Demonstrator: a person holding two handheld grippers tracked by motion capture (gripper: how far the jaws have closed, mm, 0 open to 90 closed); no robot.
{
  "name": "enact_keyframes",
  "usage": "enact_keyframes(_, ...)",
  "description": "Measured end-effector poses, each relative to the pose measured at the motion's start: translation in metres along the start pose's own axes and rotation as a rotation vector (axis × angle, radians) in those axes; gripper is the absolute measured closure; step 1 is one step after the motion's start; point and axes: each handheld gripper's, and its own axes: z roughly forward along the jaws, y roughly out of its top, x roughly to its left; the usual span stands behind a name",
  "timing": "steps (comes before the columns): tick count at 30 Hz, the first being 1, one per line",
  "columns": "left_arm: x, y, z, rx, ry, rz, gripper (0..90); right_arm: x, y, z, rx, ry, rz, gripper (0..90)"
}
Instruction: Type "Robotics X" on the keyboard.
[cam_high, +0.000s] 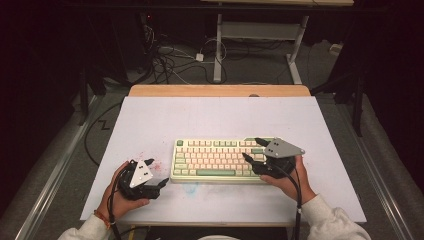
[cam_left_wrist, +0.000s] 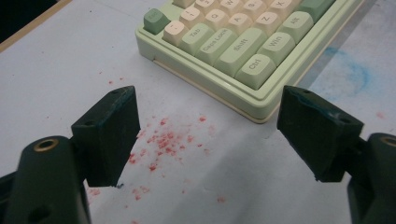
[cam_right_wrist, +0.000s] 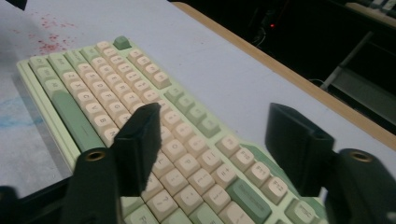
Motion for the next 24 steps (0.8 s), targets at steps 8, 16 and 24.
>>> enact_keyframes(8,-0.001,0.003,-0.003,-0.013,0.008,0.006,20.1,0.001,-0.019,-0.024,-0.010,-0.075,0.013,24.8)
enact_keyframes(16,0.000,0.007,-0.009,-0.050,0.003,-0.001,22.6,0.006,-0.040,-0.034,0.033,-0.122,0.012,20.7)
enact_keyframes(24,0.001,0.014,-0.011,-0.076,-0.025,-0.030,33.7,0.010,-0.053,-0.045,0.050,-0.138,0.012,20.5)
